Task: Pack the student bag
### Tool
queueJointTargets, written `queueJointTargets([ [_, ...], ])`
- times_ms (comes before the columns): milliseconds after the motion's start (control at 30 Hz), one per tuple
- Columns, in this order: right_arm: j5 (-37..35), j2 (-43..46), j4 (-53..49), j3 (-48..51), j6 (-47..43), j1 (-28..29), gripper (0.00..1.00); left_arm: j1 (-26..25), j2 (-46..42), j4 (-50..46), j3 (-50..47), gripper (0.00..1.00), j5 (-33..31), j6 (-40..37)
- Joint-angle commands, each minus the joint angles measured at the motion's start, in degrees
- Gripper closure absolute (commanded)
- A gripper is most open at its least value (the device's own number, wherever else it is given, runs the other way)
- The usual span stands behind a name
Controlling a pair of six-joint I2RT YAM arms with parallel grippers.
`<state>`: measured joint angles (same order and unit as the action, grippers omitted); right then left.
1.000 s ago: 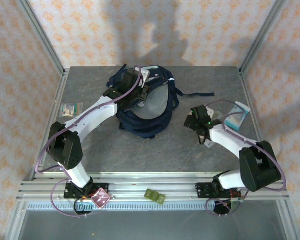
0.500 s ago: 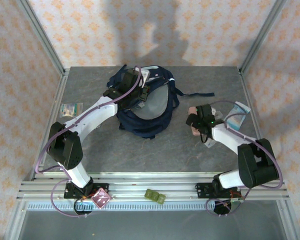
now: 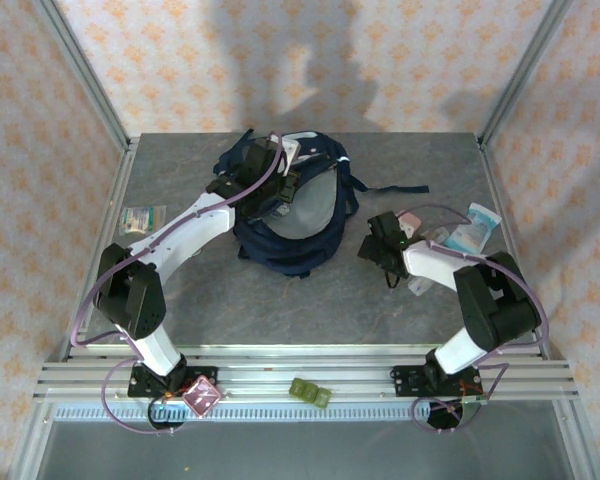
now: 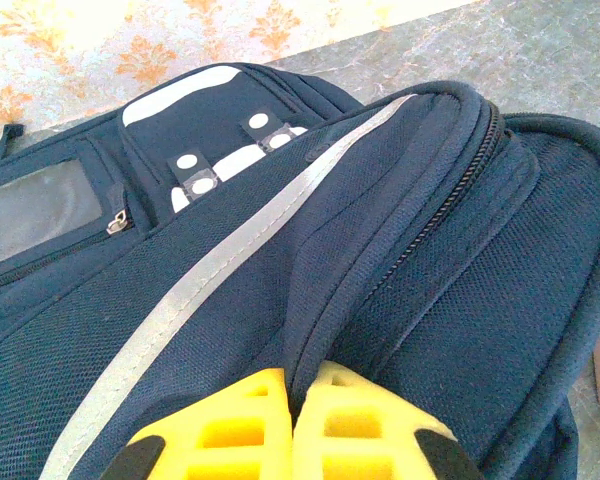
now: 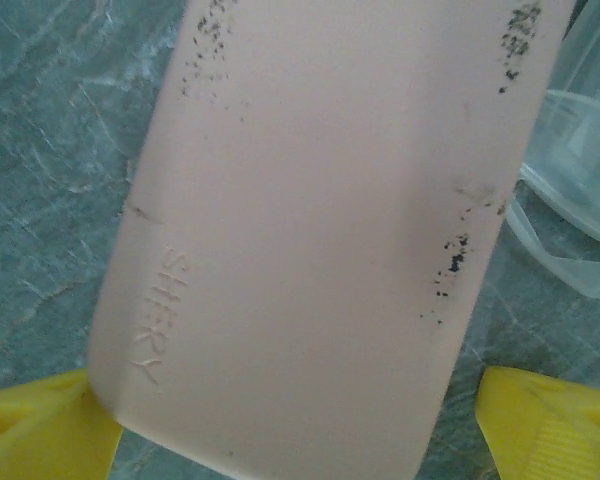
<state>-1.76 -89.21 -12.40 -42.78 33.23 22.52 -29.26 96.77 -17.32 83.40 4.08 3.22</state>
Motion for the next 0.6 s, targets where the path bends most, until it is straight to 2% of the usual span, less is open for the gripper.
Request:
queueJointTargets([
  [0, -0.94, -1.18, 3.95, -0.51, 5.8, -0.19, 0.09, -0.06, -1.49, 3.79, 0.17, 1.0, 0.17, 2.23],
  [200, -4.96, -7.42, 0.94, -6.61, 8.57, -0.29, 0.11, -0.02, -1.58, 3.79, -0.16, 1.0, 0.14, 2.14],
  [367, -3.06, -8.83, 0.48, -7.15, 7.56, 0.34, 0.38, -0.06, -1.71, 3.78, -0.48, 1.0, 0.05, 2.09],
  [500, 0.17, -0.99, 1.17, -4.07, 5.11, 1.5, 0.59, -0.07, -2.36, 4.36, -0.15, 1.0, -0.29, 2.46],
  [567, 2.02, 4.52, 1.64, -2.59, 3.11, 2.06, 0.64, -0.05, -2.85, 5.32, -0.13, 1.0, -0.34, 2.83],
])
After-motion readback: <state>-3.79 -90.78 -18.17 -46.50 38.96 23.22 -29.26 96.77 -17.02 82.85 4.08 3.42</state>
